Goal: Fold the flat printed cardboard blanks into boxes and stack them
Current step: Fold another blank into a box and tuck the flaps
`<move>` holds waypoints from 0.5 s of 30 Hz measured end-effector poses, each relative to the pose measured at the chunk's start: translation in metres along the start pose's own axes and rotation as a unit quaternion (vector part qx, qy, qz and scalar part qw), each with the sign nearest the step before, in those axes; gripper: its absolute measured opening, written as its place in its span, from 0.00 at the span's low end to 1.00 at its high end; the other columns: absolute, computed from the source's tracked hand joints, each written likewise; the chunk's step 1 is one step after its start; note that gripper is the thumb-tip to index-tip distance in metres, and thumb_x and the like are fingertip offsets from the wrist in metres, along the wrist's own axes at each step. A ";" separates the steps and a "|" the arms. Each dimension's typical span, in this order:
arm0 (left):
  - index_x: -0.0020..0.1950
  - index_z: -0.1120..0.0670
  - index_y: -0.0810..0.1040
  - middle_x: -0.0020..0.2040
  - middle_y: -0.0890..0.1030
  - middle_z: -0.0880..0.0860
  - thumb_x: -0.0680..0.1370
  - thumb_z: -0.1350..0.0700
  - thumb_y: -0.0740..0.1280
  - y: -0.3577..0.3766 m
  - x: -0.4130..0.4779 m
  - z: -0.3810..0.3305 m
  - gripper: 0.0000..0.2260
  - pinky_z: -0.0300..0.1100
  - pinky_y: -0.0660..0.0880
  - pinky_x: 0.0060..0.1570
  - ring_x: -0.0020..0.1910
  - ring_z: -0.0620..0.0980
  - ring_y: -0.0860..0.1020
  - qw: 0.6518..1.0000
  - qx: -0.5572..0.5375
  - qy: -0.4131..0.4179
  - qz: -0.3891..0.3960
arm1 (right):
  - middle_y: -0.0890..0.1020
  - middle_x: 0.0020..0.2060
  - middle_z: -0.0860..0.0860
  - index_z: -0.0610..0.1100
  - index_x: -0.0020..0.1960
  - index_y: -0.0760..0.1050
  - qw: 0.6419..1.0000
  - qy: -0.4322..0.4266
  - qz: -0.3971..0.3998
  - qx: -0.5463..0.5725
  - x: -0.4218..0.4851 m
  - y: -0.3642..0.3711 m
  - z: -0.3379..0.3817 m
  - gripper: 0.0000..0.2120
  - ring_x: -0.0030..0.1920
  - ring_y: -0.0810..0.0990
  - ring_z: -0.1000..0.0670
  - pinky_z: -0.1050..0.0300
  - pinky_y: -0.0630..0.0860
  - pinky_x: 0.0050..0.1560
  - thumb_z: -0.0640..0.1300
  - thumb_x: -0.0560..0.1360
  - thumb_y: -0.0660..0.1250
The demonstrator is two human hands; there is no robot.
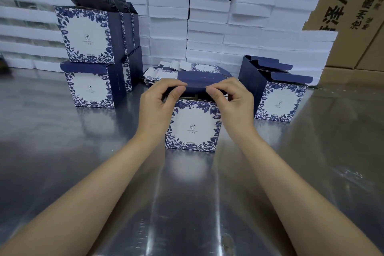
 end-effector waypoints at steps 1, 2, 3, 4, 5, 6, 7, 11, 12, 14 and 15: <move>0.51 0.53 0.82 0.46 0.83 0.47 0.79 0.56 0.68 0.000 0.000 0.001 0.04 0.41 0.75 0.49 0.47 0.47 0.80 1.000 -0.003 -0.005 -0.007 | 0.78 0.36 0.53 0.47 0.42 0.82 1.000 -0.003 -0.003 -0.006 0.000 0.000 0.001 0.07 0.42 0.76 0.54 0.66 0.67 0.44 0.36 0.73 0.72; 0.50 0.52 0.82 0.45 0.83 0.48 0.79 0.57 0.68 -0.001 0.000 0.001 0.04 0.42 0.75 0.48 0.46 0.49 0.80 1.000 -0.007 -0.010 -0.012 | 0.79 0.37 0.52 0.48 0.42 0.82 1.000 -0.010 -0.002 -0.016 -0.001 0.000 0.003 0.06 0.42 0.76 0.53 0.64 0.67 0.44 0.37 0.73 0.72; 0.49 0.52 0.81 0.45 0.83 0.49 0.79 0.57 0.67 -0.001 0.000 0.002 0.03 0.43 0.75 0.47 0.44 0.51 0.80 1.000 -0.008 -0.013 -0.016 | 0.79 0.37 0.52 0.48 0.43 0.82 0.999 -0.025 -0.001 -0.035 -0.001 0.000 0.006 0.05 0.43 0.77 0.51 0.61 0.68 0.45 0.38 0.73 0.72; 0.49 0.51 0.81 0.44 0.83 0.49 0.79 0.57 0.67 -0.002 0.000 0.002 0.04 0.44 0.76 0.46 0.44 0.52 0.80 1.000 -0.004 -0.013 -0.021 | 0.79 0.38 0.51 0.48 0.43 0.83 0.996 -0.050 -0.001 -0.073 -0.001 0.001 0.010 0.04 0.45 0.77 0.49 0.57 0.69 0.47 0.39 0.73 0.72; 0.48 0.51 0.81 0.44 0.83 0.49 0.79 0.57 0.67 -0.003 0.000 0.001 0.04 0.44 0.76 0.46 0.44 0.52 0.80 1.000 0.002 -0.010 -0.024 | 0.80 0.39 0.52 0.47 0.43 0.83 0.988 -0.083 -0.004 -0.127 -0.002 0.002 0.015 0.03 0.46 0.77 0.48 0.55 0.68 0.49 0.42 0.73 0.71; 0.48 0.52 0.81 0.44 0.83 0.49 0.79 0.58 0.67 -0.003 0.000 0.000 0.04 0.44 0.76 0.46 0.44 0.51 0.80 1.000 0.006 -0.005 -0.026 | 0.80 0.40 0.53 0.47 0.43 0.83 0.977 -0.115 -0.006 -0.181 -0.004 0.005 0.021 0.03 0.46 0.77 0.48 0.54 0.67 0.49 0.44 0.73 0.71; 0.48 0.52 0.81 0.44 0.83 0.49 0.79 0.58 0.67 -0.003 0.000 -0.002 0.04 0.42 0.76 0.46 0.44 0.50 0.80 1.000 0.009 0.001 -0.028 | 0.80 0.40 0.53 0.47 0.43 0.83 0.966 -0.140 -0.006 -0.219 -0.005 0.009 0.025 0.03 0.46 0.77 0.48 0.55 0.65 0.49 0.45 0.74 0.71; 0.47 0.56 0.82 0.43 0.81 0.47 0.79 0.61 0.66 0.000 -0.002 -0.006 0.05 0.36 0.73 0.43 0.43 0.48 0.78 0.999 0.030 0.015 -0.027 | 0.80 0.39 0.51 0.44 0.42 0.82 0.953 -0.169 -0.014 -0.252 -0.008 0.016 0.031 0.04 0.42 0.77 0.46 0.52 0.66 0.46 0.43 0.74 0.70; 0.47 0.56 0.82 0.42 0.80 0.45 0.79 0.60 0.66 0.000 -0.002 -0.008 0.05 0.38 0.72 0.45 0.44 0.47 0.77 0.998 0.050 0.029 -0.024 | 0.80 0.38 0.50 0.43 0.41 0.81 0.948 -0.180 -0.023 -0.259 -0.009 0.015 0.032 0.04 0.41 0.77 0.45 0.50 0.67 0.44 0.42 0.74 0.70; 0.48 0.57 0.83 0.43 0.79 0.43 0.79 0.60 0.66 0.000 -0.002 -0.017 0.05 0.41 0.72 0.48 0.49 0.48 0.75 0.990 0.106 0.087 -0.016 | 0.79 0.36 0.48 0.41 0.39 0.80 0.939 -0.210 -0.043 -0.269 -0.011 0.012 0.034 0.05 0.38 0.76 0.43 0.47 0.70 0.39 0.39 0.74 0.70; 0.49 0.57 0.83 0.44 0.79 0.43 0.79 0.59 0.66 0.002 -0.002 -0.023 0.06 0.43 0.71 0.49 0.50 0.49 0.75 0.983 0.136 0.126 -0.010 | 0.79 0.35 0.47 0.40 0.39 0.80 0.936 -0.222 -0.049 -0.267 -0.012 0.011 0.035 0.05 0.37 0.76 0.43 0.45 0.71 0.37 0.37 0.74 0.70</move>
Point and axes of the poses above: each hand's wrist, its own x-axis towards the middle knuckle, its own y-axis out of the palm, z = x × y, the point moved 7 cm from there along x, towards the middle knuckle
